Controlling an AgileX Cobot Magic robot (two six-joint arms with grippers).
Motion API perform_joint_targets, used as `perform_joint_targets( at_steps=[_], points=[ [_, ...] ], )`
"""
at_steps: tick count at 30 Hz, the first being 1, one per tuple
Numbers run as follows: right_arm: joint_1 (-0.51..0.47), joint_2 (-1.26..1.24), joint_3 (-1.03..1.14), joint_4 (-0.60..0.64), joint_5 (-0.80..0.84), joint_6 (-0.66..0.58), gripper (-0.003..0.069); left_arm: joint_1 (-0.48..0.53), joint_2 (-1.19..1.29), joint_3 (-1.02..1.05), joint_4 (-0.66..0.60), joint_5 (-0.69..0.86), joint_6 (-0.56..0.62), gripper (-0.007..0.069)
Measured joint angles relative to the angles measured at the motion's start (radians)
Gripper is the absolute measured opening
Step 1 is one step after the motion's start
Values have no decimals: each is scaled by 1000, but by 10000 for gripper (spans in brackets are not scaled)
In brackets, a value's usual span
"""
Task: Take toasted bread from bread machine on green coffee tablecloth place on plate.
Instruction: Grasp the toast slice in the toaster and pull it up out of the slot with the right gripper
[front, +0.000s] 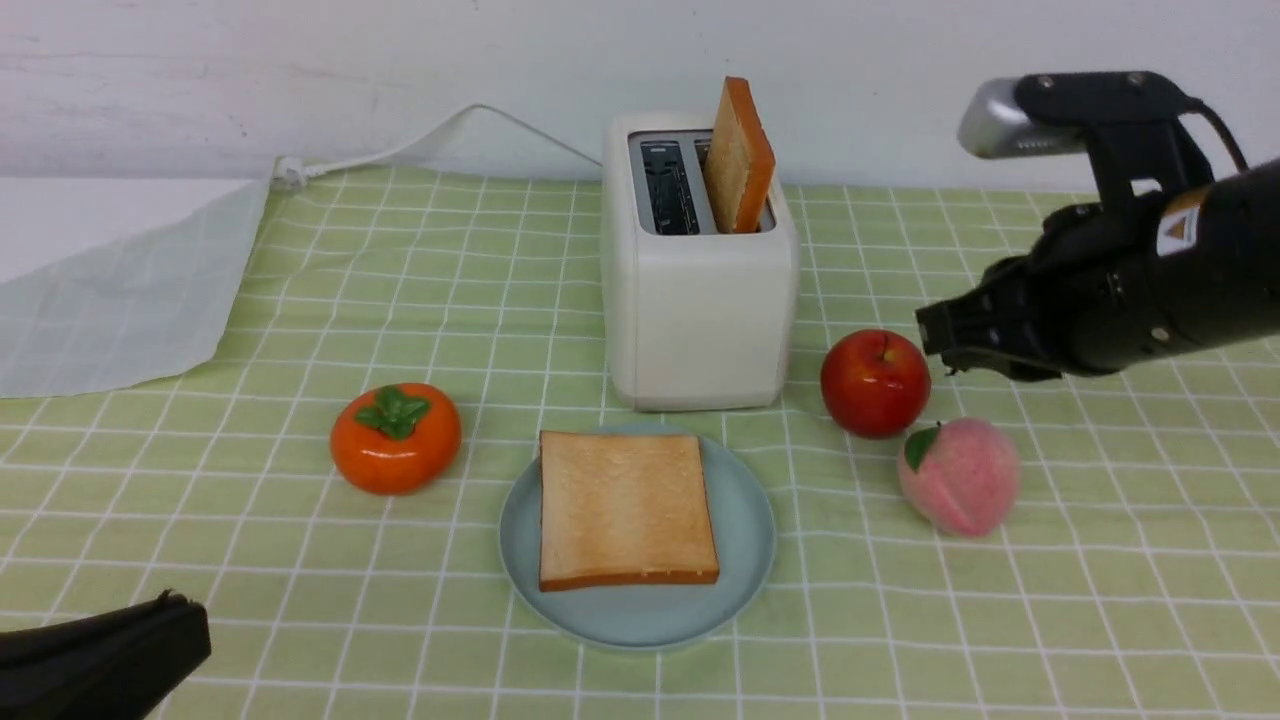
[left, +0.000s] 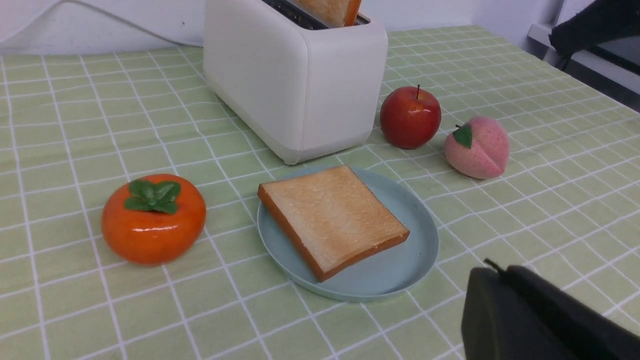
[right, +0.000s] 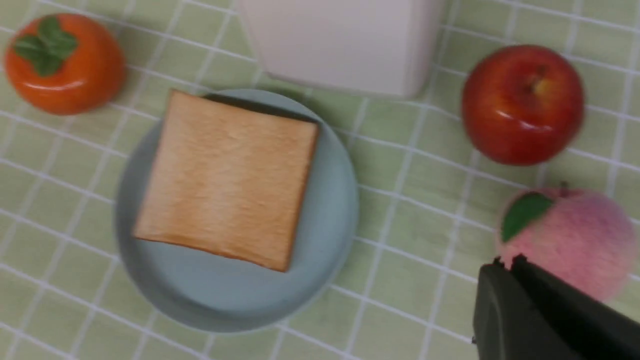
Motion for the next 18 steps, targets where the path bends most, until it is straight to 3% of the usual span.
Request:
perform_joint_targets(
  at_steps=[4,11,14,18],
  points=[
    [-24,35,-46,123,-21,-103,31,0,0,0,2,-4,0,-13],
    [-25,126,-108,152,-44,-119,76,0,0,0,2,-16,2,-13],
    [-25,164,-144,152,-55,-122,116,0,0,0,2,-20,2,-13],
    [-25,234,-230,156,-109,-131,247,0,0,2,2,-20,3,-13]
  ],
)
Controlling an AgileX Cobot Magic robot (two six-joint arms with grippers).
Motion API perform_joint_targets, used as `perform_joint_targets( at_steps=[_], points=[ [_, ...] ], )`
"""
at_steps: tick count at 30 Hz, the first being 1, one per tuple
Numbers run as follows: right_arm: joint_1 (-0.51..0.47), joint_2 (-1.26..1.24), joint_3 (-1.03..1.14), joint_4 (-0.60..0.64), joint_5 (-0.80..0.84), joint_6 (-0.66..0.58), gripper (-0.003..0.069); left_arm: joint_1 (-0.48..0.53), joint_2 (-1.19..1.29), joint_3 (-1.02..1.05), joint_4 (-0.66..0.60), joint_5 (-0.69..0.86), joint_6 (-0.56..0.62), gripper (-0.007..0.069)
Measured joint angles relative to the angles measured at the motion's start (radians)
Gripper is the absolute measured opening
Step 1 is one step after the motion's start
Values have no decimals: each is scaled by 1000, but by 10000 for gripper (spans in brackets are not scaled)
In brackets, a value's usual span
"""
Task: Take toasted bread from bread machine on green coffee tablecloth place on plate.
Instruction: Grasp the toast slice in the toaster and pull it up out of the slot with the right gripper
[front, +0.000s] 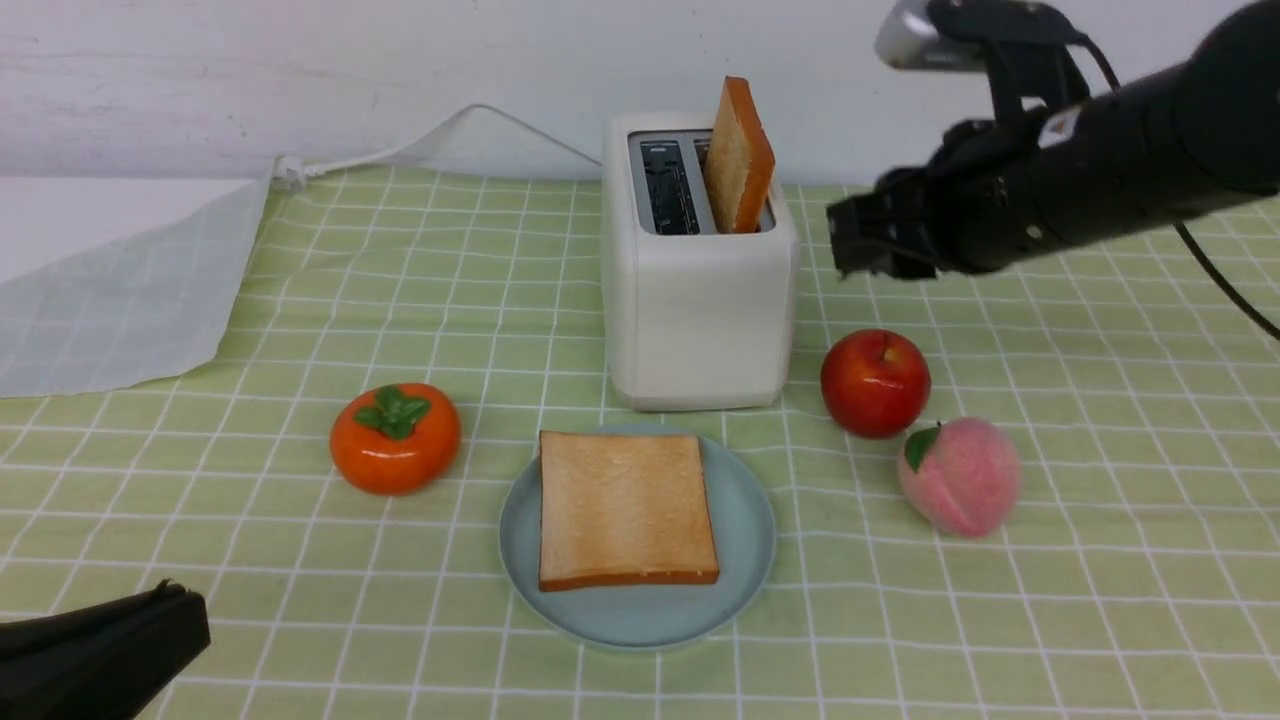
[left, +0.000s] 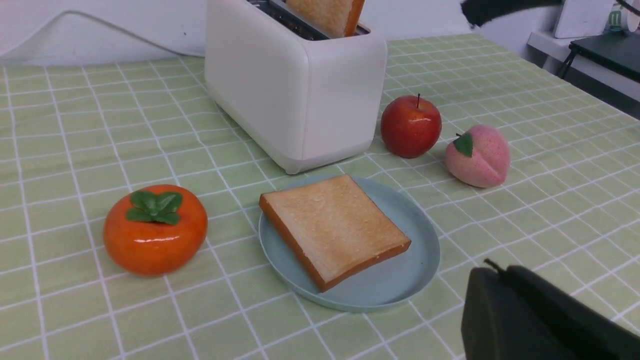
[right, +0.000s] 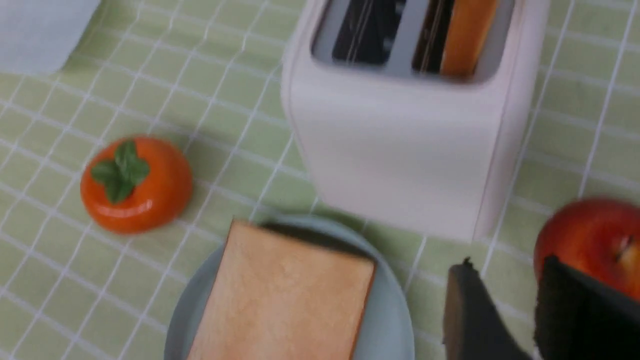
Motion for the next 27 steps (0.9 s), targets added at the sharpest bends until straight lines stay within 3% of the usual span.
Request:
perform_joint_targets(
  at_steps=[4,8,19,27],
  points=[
    [0,91,-110,12,-47,-3,402,0,0,2,3,0,0,-13],
    [0,214,-217,28,-81,-3,496,0,0,3,7,0,0,-13],
    [-1,393,-416,38,-130,-3,510,0,0,3,16,12,0,-13],
    [-10,465,-437,16,-198,-3,502,0,0,3,67,25,44,-13]
  ],
)
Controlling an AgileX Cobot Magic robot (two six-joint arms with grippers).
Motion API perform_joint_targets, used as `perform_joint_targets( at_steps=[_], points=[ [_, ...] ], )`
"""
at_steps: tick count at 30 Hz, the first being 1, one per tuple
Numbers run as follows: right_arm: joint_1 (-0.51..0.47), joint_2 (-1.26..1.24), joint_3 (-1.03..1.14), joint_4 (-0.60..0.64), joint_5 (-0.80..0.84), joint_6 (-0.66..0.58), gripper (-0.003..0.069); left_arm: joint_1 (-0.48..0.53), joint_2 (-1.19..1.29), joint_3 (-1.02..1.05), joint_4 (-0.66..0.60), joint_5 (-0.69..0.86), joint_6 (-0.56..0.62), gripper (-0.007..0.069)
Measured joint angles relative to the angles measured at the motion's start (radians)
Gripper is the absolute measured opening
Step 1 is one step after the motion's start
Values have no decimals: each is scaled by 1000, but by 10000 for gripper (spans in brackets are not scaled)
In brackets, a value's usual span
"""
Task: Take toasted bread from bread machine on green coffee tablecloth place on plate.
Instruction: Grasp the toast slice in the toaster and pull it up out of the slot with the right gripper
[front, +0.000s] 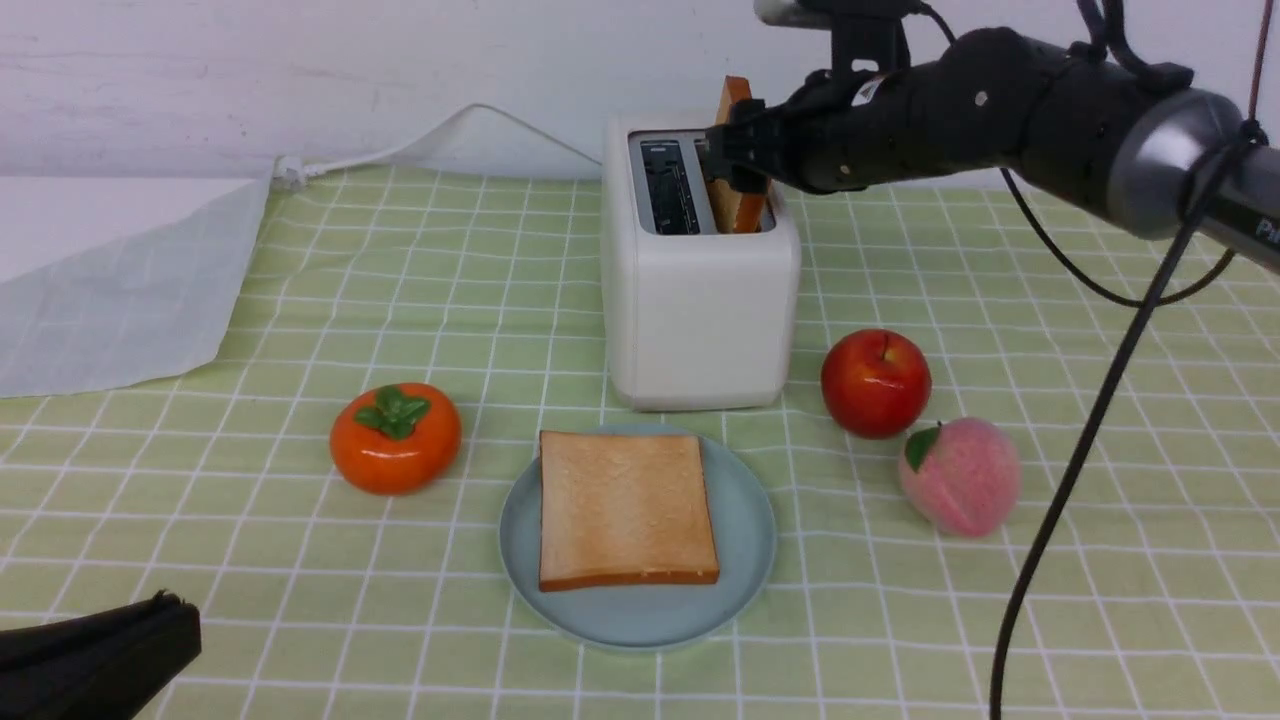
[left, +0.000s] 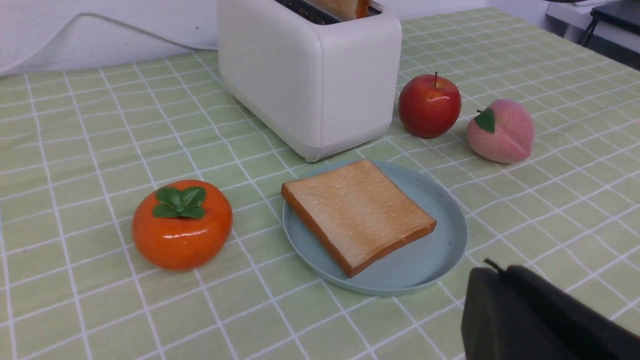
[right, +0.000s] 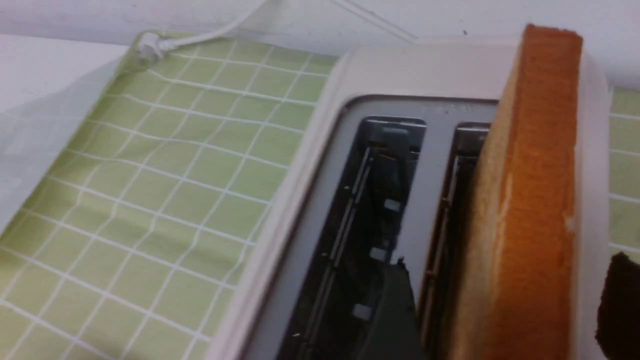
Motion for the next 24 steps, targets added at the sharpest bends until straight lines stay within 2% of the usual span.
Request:
perform_joint_targets(
  at_steps=[7,11,12,16,18,24],
  points=[
    [-2,16,0,-9,-57,-1,408,0,0,0,1,1,0,-13],
    [-1,23,-1,-9,-86,-1,306,0,0,0,1,1,0,-13],
    [-1,23,-1,-9,-86,-1,301,0,0,0,0,1,0,-13],
    [-1,29,-1,-8,-101,-1,178,0,0,0,-1,1,0,-13],
    [-1,29,-1,-5,-102,-1,147,0,0,0,-1,1,0,-13],
    [0,29,-1,-5,-104,-1,127,0,0,0,-1,1,0,-13]
  ],
)
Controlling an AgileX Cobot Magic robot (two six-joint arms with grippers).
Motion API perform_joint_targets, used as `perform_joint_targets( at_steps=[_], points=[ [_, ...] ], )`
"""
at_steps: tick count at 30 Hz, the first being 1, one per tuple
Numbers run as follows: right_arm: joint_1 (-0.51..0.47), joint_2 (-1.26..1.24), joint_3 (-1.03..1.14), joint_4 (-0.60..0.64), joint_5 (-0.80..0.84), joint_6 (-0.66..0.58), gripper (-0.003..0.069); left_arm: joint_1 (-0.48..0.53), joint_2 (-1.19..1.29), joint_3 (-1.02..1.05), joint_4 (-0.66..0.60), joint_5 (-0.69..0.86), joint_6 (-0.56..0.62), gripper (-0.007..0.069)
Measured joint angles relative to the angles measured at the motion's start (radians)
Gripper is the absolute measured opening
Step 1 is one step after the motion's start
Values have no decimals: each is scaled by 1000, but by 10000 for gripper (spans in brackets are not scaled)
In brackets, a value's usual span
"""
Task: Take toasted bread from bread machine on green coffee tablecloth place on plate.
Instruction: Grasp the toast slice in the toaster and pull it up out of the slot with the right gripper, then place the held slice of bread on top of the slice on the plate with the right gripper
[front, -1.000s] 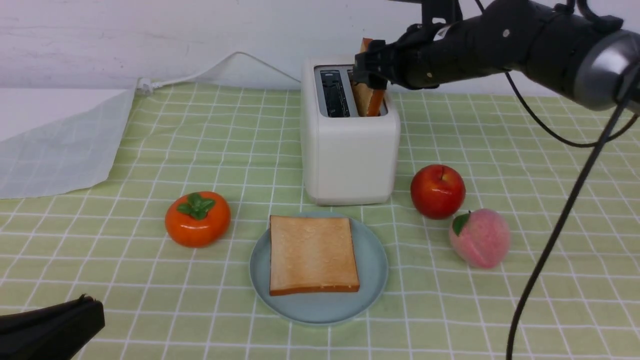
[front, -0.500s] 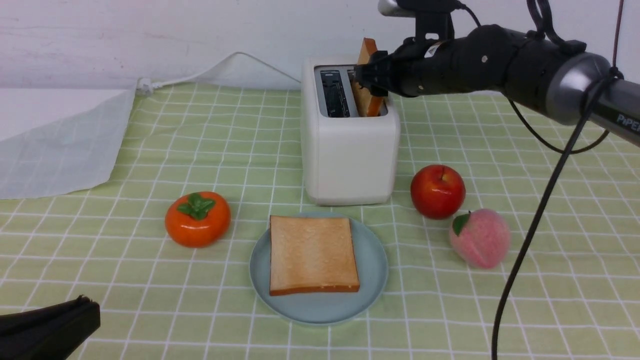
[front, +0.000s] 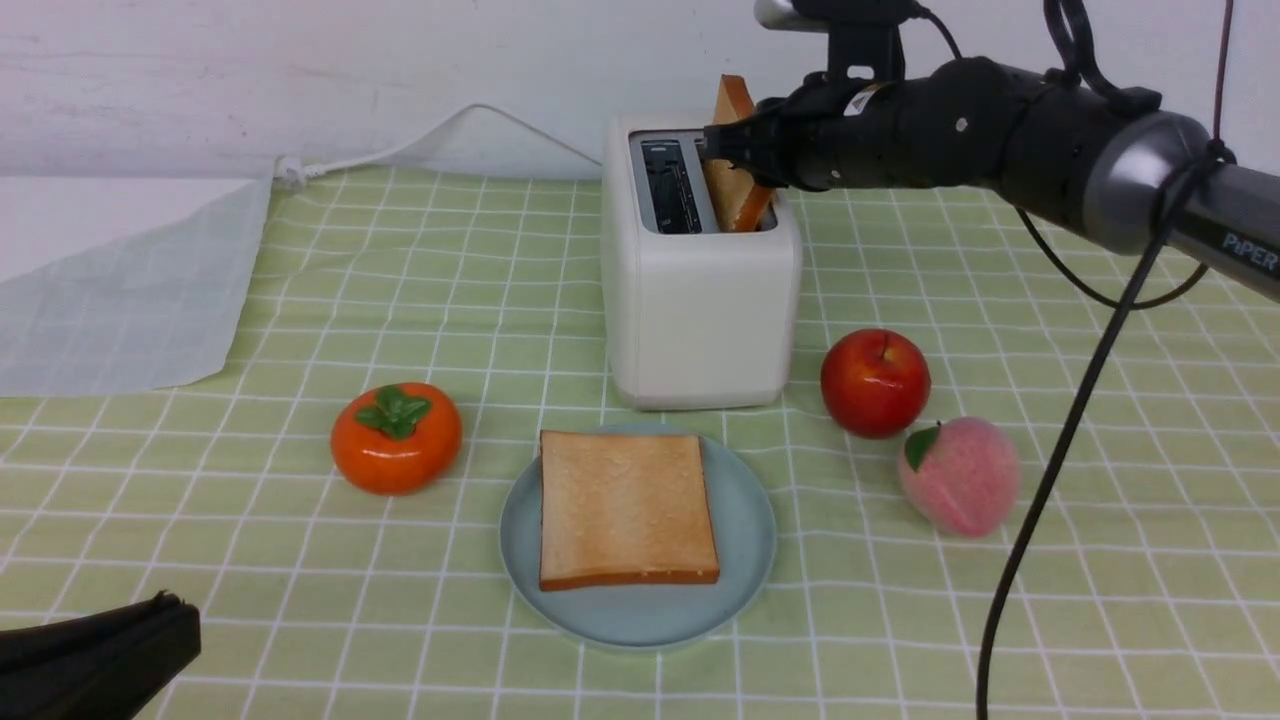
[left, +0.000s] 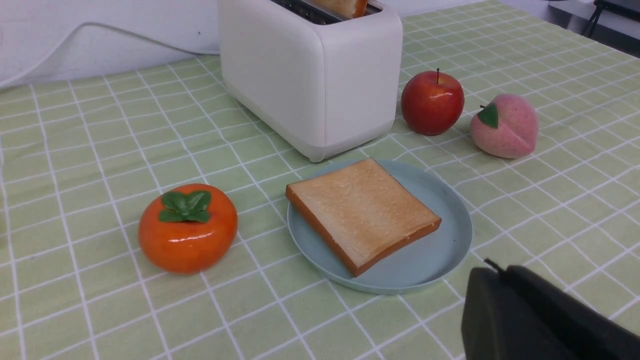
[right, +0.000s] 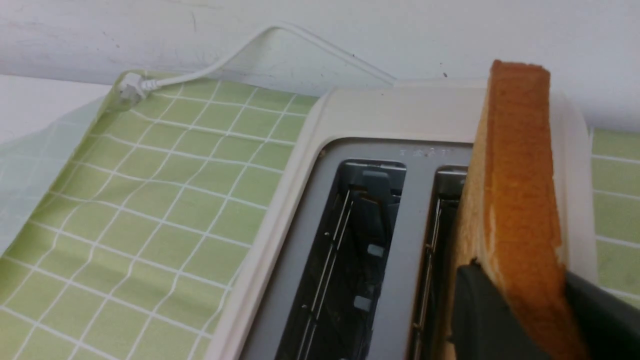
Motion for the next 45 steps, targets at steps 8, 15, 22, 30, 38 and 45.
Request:
perform_joint_targets(
  at_steps=[8,15,22,30,38,45],
  points=[
    [0,-21,0,1,5,0,127,0,0,0,0,0,0,-13],
    [0,-164,1,-6,107,-4,125,0,0,0,-1,0,0,-13],
    [0,-363,0,-19,432,-75,125,0,0,0,-23,0,0,-13],
    [0,-526,115,-30,784,-82,125,0,0,0,-48,1,0,-13],
    [0,-637,451,137,742,-120,122,0,0,0,-75,3,0,-13],
    [0,-495,476,412,722,-300,122,0,0,0,-80,29,0,-13]
  ],
)
